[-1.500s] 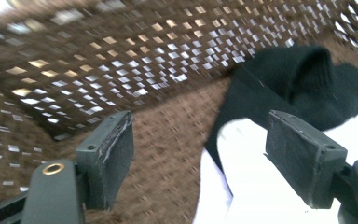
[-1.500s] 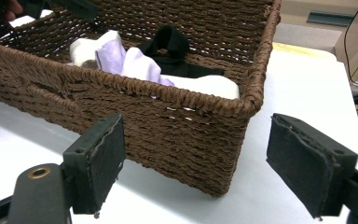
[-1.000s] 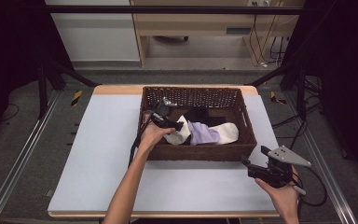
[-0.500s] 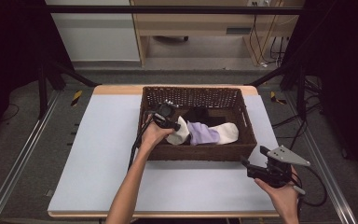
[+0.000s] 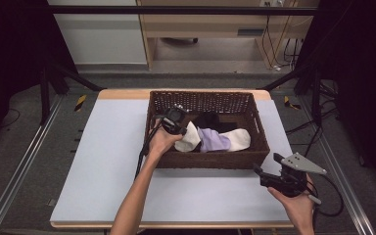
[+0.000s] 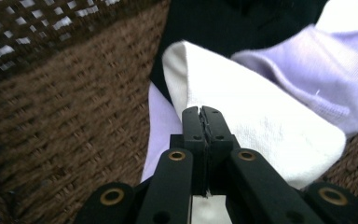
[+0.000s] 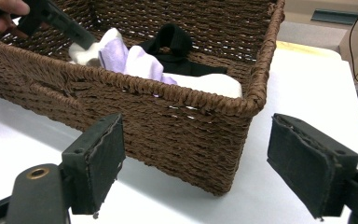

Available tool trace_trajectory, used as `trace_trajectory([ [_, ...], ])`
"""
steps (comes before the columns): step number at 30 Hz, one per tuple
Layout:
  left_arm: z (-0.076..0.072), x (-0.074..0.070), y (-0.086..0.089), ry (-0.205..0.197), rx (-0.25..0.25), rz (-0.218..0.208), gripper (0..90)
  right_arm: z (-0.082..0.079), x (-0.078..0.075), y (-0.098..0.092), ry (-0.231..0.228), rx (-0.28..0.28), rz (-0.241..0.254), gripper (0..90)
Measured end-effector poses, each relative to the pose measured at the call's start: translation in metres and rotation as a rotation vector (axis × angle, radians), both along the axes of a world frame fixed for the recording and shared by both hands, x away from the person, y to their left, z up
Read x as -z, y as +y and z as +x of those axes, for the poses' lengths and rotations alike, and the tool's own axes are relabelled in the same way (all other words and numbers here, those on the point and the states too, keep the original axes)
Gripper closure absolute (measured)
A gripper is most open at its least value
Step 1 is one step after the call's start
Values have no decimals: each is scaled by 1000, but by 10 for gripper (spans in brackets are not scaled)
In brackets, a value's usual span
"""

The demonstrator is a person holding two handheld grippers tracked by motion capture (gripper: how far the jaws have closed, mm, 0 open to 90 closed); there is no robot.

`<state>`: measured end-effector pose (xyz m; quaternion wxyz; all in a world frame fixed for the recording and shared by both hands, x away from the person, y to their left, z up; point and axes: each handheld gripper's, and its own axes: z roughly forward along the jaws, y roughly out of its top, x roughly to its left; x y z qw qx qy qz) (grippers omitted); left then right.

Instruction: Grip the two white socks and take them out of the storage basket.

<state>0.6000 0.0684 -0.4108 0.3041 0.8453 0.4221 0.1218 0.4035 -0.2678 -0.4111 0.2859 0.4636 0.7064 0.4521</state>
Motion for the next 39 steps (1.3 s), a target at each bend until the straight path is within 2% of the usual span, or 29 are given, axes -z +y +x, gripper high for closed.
trace_trajectory([
  [2, -3, -4, 3, -46, -12, -41, 884, 0, 0, 0, 0, -1, 1, 190],
  [3, -3, -4, 3, -46, -12, -41, 884, 0, 0, 0, 0, -1, 1, 190],
  [5, -5, -9, 5, -85, -20, -76, 884, 1, 1, 1, 0, -2, -1, 190],
  [7, -7, -13, 6, -113, -21, -85, 885, 1, 1, 1, 0, -3, -3, 190],
  [9, -10, -18, 8, -149, -29, -118, 886, 1, 1, 1, 0, -3, -1, 190],
  [10, -10, -18, 8, -149, -29, -118, 886, 1, 1, 1, 0, -3, -1, 190],
  [11, -13, -23, 10, -192, -32, -156, 886, 1, 1, 1, -1, -2, -3, 190],
  [12, -13, -23, 10, -192, -32, -156, 886, 1, 1, 1, -1, -2, -3, 190],
  [14, -17, -29, 16, -254, -41, -202, 886, 1, 2, 1, 0, -1, -4, 190],
  [15, -17, -29, 16, -254, -41, -202, 886, 1, 2, 1, 0, -1, -4, 190],
  [19, -21, -36, 22, -318, -66, -245, 887, 2, 3, 1, 3, 0, -6, 190],
  [20, -21, -36, 22, -318, -66, -245, 887, 2, 3, 1, 3, 0, -6, 190],
  [22, -23, -46, 28, -367, -76, -285, 887, 2, 4, 1, 6, 1, -7, 190],
  [23, -23, -46, 28, -367, -76, -285, 887, 2, 4, 1, 6, 1, -7, 190],
  [31, -37, -79, 43, -429, -89, -397, 886, 3, 4, 0, 4, 5, -7, 190],
  [35, -52, -90, 49, -471, -86, -420, 886, 3, 5, 0, 3, 9, -9, 190],
  [39, -76, -106, 60, -511, -56, -463, 886, 2, 4, 1, -3, 12, -10, 190],
])
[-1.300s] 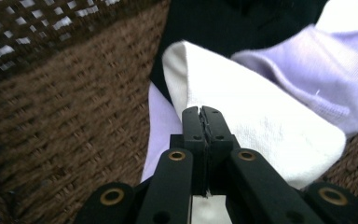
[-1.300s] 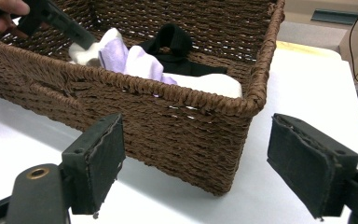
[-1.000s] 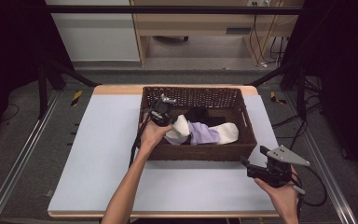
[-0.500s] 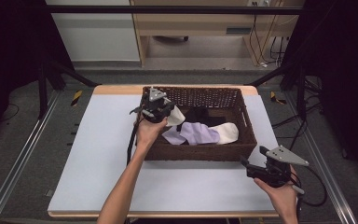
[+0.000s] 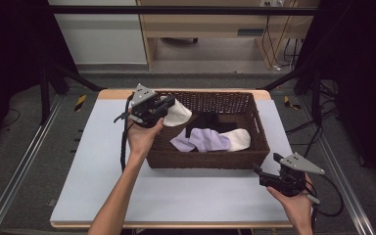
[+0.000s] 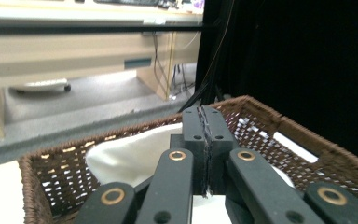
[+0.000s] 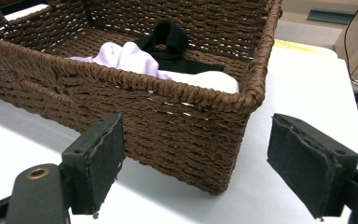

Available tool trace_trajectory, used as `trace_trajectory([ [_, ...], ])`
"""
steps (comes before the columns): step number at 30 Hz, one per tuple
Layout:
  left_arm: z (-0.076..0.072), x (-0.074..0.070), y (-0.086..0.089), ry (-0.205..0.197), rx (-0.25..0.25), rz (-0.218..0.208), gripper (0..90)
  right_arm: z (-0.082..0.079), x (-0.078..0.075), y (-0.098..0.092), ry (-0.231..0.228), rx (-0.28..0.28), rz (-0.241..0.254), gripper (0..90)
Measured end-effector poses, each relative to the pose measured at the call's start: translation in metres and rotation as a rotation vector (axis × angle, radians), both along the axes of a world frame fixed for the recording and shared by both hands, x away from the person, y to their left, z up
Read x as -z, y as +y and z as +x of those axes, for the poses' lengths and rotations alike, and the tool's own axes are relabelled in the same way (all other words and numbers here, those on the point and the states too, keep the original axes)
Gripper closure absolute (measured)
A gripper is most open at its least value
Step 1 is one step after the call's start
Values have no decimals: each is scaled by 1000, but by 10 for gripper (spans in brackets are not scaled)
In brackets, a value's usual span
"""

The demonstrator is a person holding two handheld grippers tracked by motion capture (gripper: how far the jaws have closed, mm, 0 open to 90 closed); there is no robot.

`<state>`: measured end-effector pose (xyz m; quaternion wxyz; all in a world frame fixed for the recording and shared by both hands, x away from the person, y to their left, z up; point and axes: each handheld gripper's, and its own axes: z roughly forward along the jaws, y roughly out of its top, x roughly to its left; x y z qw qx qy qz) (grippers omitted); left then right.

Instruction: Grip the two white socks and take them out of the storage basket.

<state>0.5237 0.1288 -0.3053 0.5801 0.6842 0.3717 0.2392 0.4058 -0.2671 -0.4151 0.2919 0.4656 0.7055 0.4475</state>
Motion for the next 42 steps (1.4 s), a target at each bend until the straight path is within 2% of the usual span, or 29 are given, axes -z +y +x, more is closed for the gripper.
trace_trajectory([
  [2, -11, -5, 5, -22, 9, -2, 886, 0, 0, 1, -1, -1, -1, 190],
  [3, -11, -5, 5, -22, 9, -2, 885, 0, 0, 1, -1, -1, -1, 190],
  [4, -22, -9, 9, -42, 16, 3, 885, 0, 0, 1, -2, -1, -6, 190],
  [6, -27, -11, 11, -47, 21, 2, 885, 0, -1, 1, -2, -1, -5, 190],
  [9, -42, -13, 18, -64, 35, 2, 885, 0, -1, 3, -6, -3, -6, 190],
  [14, -66, -12, 32, -80, 42, -1, 884, -1, -2, 6, -11, -6, -7, 190],
  [19, -81, -7, 41, -79, 47, -4, 884, -1, -2, 8, -9, -9, -11, 190],
  [23, -98, 2, 51, -62, 52, 8, 883, -2, -2, 9, -6, -11, -11, 190],
  [26, -104, 7, 54, -53, 53, 8, 883, -2, -2, 9, -11, -12, -12, 190],
  [32, -126, 30, 63, -20, 70, 39, 882, -4, -3, 9, -13, -10, -12, 190],
  [36, -130, 41, 68, 2, 69, 46, 881, -4, -2, 10, -12, -12, -14, 190],
  [38, -132, 55, 71, 34, 64, 52, 879, -4, -2, 11, -10, -13, -15, 190],
  [39, -132, 55, 71, 34, 64, 52, 879, -4, -2, 11, -10, -13, -15, 190],
  [42, -131, 74, 73, 86, 58, 68, 878, -3, -1, 12, -8, -14, -17, 190],
])
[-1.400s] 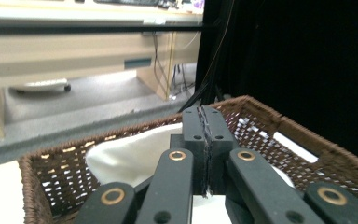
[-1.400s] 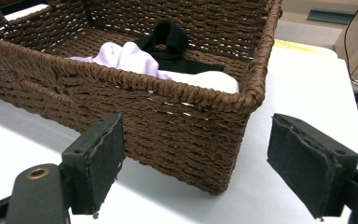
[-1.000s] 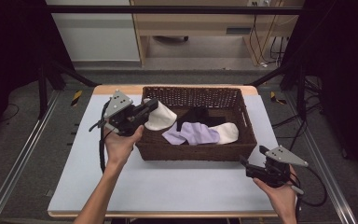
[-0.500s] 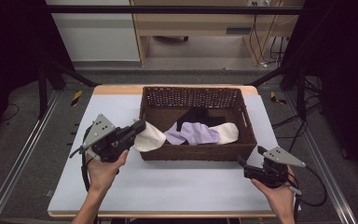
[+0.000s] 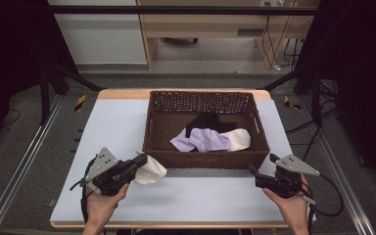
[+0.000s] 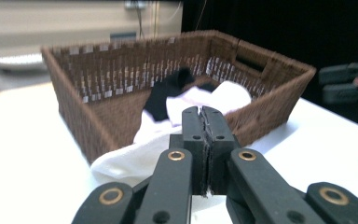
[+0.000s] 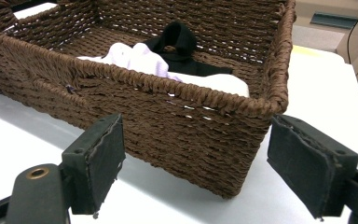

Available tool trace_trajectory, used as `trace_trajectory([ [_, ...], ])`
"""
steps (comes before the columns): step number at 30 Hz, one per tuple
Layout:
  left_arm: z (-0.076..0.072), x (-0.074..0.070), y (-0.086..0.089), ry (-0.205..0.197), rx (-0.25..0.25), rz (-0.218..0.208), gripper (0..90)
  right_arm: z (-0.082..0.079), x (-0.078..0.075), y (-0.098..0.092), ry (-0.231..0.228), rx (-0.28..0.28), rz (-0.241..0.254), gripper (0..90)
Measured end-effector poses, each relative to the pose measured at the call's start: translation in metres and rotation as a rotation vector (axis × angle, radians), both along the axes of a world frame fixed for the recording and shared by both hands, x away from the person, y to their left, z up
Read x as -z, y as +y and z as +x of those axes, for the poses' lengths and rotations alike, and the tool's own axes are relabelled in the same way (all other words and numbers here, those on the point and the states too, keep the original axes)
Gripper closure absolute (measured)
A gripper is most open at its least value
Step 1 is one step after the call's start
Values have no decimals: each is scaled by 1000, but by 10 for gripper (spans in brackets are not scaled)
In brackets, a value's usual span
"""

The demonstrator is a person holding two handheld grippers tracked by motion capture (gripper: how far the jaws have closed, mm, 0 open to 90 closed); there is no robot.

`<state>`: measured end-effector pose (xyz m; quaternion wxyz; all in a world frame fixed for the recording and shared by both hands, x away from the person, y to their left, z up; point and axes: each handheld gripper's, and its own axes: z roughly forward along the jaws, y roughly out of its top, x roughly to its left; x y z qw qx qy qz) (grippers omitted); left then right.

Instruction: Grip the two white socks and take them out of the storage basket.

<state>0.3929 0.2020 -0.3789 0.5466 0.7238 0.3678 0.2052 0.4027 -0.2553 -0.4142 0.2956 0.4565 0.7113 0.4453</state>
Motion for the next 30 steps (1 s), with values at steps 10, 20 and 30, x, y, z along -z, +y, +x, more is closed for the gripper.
trace_trajectory([
  [10, 8, 50, -9, 128, -13, 124, 826, -1, 1, 0, 0, 4, 4, 190],
  [20, 13, 56, 8, 103, -125, 156, 433, -1, 3, 1, -1, 6, 7, 206],
  [30, 24, 63, 50, 132, -296, 152, 275, 1, -2, 5, -9, 5, 8, 264],
])
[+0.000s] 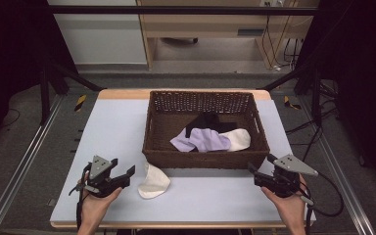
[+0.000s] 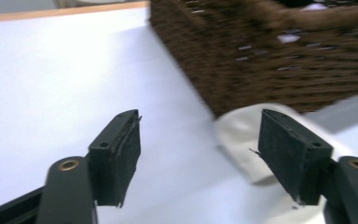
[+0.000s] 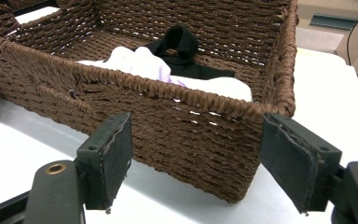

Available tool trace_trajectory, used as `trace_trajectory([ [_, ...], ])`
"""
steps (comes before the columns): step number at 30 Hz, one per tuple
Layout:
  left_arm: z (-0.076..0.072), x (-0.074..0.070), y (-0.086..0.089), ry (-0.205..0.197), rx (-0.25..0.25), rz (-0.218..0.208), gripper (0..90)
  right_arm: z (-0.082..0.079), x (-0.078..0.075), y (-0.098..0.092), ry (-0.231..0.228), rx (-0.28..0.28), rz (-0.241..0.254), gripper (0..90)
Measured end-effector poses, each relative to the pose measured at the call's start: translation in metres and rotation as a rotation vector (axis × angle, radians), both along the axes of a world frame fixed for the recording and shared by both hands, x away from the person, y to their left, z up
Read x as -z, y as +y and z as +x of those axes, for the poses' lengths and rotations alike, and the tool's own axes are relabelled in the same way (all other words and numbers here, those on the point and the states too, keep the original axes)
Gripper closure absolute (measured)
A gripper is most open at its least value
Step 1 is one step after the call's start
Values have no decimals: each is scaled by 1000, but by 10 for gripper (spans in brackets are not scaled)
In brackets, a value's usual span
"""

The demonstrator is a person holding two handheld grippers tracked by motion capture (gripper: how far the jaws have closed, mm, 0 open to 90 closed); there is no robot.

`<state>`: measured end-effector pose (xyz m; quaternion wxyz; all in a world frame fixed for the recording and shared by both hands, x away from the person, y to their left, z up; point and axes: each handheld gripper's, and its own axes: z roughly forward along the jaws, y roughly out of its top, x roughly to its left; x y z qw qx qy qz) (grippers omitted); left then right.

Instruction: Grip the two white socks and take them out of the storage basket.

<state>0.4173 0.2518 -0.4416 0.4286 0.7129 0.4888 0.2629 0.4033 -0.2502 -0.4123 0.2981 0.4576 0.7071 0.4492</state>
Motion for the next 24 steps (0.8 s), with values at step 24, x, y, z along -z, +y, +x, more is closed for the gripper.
trace_trajectory([
  [24, 12, 14, 46, -9, -147, 10, 371, 39, -39, 28, -49, 2, 13, 270],
])
